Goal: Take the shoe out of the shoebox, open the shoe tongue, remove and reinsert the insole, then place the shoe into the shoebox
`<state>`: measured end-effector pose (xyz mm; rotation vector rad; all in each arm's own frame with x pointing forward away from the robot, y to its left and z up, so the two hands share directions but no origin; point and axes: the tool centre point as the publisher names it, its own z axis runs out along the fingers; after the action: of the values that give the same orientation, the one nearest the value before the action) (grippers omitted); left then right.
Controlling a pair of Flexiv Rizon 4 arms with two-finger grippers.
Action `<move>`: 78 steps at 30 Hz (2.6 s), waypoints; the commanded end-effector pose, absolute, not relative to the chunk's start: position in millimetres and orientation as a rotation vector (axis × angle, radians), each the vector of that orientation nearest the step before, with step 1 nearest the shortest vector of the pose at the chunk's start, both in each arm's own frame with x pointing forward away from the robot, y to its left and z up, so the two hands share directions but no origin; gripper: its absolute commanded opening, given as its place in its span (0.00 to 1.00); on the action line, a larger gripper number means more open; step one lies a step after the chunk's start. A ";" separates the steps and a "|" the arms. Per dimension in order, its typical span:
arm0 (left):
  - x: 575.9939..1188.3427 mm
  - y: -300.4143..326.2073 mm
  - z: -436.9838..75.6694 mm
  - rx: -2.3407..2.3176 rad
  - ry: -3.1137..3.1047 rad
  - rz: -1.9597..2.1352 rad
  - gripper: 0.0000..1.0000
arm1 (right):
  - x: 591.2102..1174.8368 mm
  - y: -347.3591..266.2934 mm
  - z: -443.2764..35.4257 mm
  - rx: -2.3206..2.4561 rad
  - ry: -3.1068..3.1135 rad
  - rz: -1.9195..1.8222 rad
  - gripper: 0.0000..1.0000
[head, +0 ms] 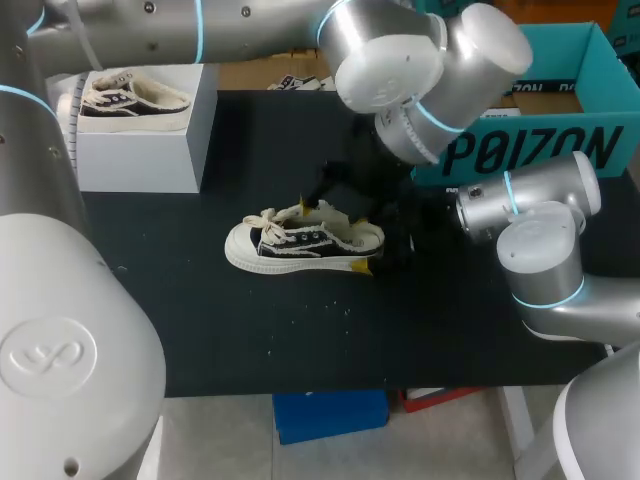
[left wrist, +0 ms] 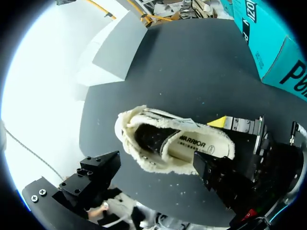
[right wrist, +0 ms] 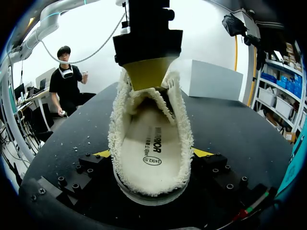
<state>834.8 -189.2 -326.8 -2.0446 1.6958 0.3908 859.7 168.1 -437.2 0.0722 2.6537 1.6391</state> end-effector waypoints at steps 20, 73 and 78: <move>849.5 -175.6 -352.9 -2.035 1.735 0.312 1.00 | 860.7 171.4 -441.3 0.074 2.657 1.636 0.00; 845.5 -132.6 -336.0 -2.039 1.666 0.259 0.00 | 860.7 171.4 -441.3 0.074 2.657 1.636 0.00; 847.5 -127.7 -330.3 -2.063 1.645 0.223 0.00 | 860.7 171.4 -441.3 0.074 2.657 1.636 0.00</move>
<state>851.3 -133.4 -333.7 -2.0339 1.6358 0.2794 859.8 168.2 -437.2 0.0724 2.6537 1.6389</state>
